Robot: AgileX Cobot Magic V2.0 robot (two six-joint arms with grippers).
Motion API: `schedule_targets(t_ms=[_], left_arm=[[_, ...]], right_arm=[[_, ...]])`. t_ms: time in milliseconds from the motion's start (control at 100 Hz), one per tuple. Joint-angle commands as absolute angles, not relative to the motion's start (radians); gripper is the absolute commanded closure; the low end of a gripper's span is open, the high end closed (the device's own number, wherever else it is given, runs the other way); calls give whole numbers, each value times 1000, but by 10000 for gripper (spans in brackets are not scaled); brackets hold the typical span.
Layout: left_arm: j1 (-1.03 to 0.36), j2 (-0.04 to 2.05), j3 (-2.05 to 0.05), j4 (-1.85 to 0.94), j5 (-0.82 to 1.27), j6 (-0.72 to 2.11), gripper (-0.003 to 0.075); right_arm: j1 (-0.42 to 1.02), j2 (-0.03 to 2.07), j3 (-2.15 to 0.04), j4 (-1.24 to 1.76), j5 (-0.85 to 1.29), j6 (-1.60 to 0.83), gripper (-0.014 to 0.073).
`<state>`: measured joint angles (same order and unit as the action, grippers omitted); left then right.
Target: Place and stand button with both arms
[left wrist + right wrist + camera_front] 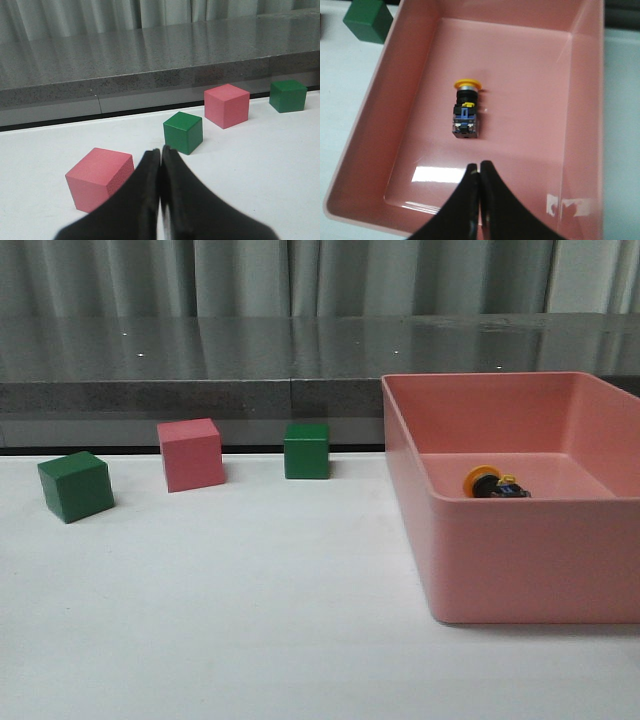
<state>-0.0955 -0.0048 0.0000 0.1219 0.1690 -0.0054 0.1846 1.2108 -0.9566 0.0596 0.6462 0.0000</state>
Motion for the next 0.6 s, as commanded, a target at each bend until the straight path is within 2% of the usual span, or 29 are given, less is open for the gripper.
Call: schedule_targets(t_ms=[0, 140, 210, 590], left_arm=[[-95, -36, 46, 123, 91, -15, 740], [-95, -36, 46, 123, 91, -15, 739], [-95, -36, 46, 123, 91, -15, 740], [-95, -36, 46, 123, 91, -15, 740]], right_arm=[[216, 1282, -1015, 68, 578, -23, 438], [258, 1411, -1037, 67, 530, -29, 132], [261, 1465, -1044, 66, 481, -30, 53], [256, 1711, -1127, 54, 340, -30, 53]])
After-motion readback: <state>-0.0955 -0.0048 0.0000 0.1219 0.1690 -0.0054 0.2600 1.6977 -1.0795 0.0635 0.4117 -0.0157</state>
